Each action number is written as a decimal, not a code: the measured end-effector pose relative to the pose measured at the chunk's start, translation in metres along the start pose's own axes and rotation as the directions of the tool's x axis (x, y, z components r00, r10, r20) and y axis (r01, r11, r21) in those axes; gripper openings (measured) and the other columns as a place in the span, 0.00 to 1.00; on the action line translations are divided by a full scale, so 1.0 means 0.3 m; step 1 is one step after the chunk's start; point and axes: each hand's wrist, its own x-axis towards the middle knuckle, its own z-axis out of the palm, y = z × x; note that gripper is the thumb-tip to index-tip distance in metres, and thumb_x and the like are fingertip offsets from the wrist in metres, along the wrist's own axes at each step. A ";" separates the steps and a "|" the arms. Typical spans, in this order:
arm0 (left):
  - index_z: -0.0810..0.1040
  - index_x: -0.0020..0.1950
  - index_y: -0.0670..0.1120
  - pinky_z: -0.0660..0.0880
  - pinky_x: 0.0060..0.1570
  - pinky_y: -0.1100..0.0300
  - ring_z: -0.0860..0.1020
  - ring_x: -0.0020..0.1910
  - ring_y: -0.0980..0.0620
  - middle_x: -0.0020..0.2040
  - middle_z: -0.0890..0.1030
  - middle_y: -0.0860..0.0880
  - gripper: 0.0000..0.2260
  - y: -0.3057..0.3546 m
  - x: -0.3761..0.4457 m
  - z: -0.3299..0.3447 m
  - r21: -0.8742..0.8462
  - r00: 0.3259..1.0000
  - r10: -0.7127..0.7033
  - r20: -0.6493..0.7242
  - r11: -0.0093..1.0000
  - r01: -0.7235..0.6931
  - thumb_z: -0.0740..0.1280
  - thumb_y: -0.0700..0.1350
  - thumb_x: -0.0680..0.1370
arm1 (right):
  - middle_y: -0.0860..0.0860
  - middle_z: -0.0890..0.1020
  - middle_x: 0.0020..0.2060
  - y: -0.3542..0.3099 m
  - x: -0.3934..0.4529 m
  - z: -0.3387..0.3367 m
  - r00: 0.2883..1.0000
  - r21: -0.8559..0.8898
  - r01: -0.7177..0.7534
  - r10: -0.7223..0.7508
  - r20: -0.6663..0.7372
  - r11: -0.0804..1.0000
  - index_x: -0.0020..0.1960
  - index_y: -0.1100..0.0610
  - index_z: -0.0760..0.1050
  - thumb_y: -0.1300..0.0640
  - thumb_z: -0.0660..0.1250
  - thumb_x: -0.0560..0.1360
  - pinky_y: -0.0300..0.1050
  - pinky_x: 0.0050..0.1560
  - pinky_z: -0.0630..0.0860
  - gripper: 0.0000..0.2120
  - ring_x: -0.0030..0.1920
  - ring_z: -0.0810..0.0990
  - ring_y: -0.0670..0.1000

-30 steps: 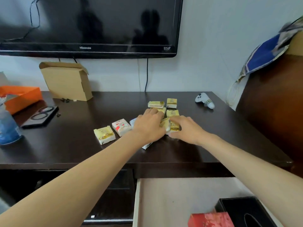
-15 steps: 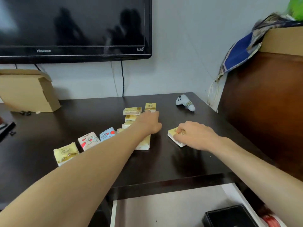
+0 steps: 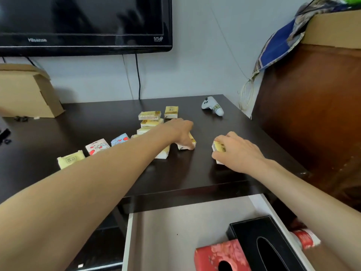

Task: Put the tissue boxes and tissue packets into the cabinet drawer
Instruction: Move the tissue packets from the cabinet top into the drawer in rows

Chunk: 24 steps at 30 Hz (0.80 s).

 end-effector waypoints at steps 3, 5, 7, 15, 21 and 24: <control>0.70 0.63 0.45 0.70 0.47 0.54 0.74 0.57 0.41 0.59 0.73 0.42 0.31 0.061 -0.087 -0.017 -0.038 0.994 0.030 -0.102 0.999 -0.034 0.73 0.61 0.67 | 0.47 0.71 0.53 0.041 -0.064 -0.020 0.997 0.042 -0.029 0.031 -0.071 0.999 0.63 0.44 0.72 0.39 0.62 0.72 0.51 0.44 0.67 0.21 0.46 0.73 0.55; 0.71 0.61 0.44 0.68 0.46 0.54 0.74 0.56 0.41 0.58 0.74 0.41 0.31 0.100 -0.170 -0.026 -0.052 0.984 0.057 -0.168 0.996 -0.067 0.73 0.62 0.67 | 0.46 0.71 0.53 0.060 -0.120 -0.026 0.993 0.079 -0.030 0.039 -0.111 0.996 0.63 0.44 0.72 0.38 0.62 0.72 0.50 0.44 0.67 0.22 0.47 0.73 0.54; 0.71 0.54 0.43 0.67 0.44 0.54 0.74 0.52 0.42 0.52 0.75 0.42 0.28 0.119 -0.268 -0.037 -0.043 0.963 0.092 -0.252 0.993 -0.106 0.73 0.62 0.67 | 0.47 0.73 0.53 0.069 -0.183 -0.018 0.987 0.131 -0.011 0.031 -0.157 0.991 0.62 0.43 0.73 0.38 0.61 0.71 0.50 0.45 0.66 0.22 0.47 0.73 0.54; 0.77 0.57 0.47 0.67 0.44 0.58 0.71 0.47 0.53 0.48 0.75 0.54 0.27 0.018 -0.785 0.073 -0.162 0.893 0.110 -0.436 0.967 -0.198 0.71 0.65 0.67 | 0.42 0.76 0.52 -0.049 -0.501 0.053 0.976 0.373 0.152 -0.078 -0.205 0.915 0.58 0.38 0.72 0.38 0.59 0.68 0.53 0.48 0.72 0.19 0.49 0.76 0.51; 0.74 0.65 0.46 0.71 0.57 0.54 0.72 0.56 0.47 0.57 0.76 0.49 0.31 -0.016 -0.991 0.460 -0.220 0.988 -0.004 -0.151 0.975 -0.030 0.73 0.63 0.69 | 0.42 0.74 0.54 -0.171 -0.592 0.319 0.970 0.230 0.189 -0.218 0.109 0.955 0.62 0.42 0.71 0.41 0.63 0.73 0.53 0.48 0.76 0.18 0.50 0.78 0.52; 0.71 0.69 0.47 0.67 0.65 0.51 0.72 0.63 0.46 0.63 0.75 0.48 0.32 -0.022 -0.935 0.602 -0.089 0.999 -0.018 -0.046 0.996 0.014 0.71 0.62 0.71 | 0.46 0.73 0.58 -0.215 -0.549 0.444 0.963 0.163 0.161 -0.191 0.188 0.973 0.63 0.45 0.70 0.41 0.65 0.73 0.51 0.50 0.75 0.20 0.55 0.79 0.55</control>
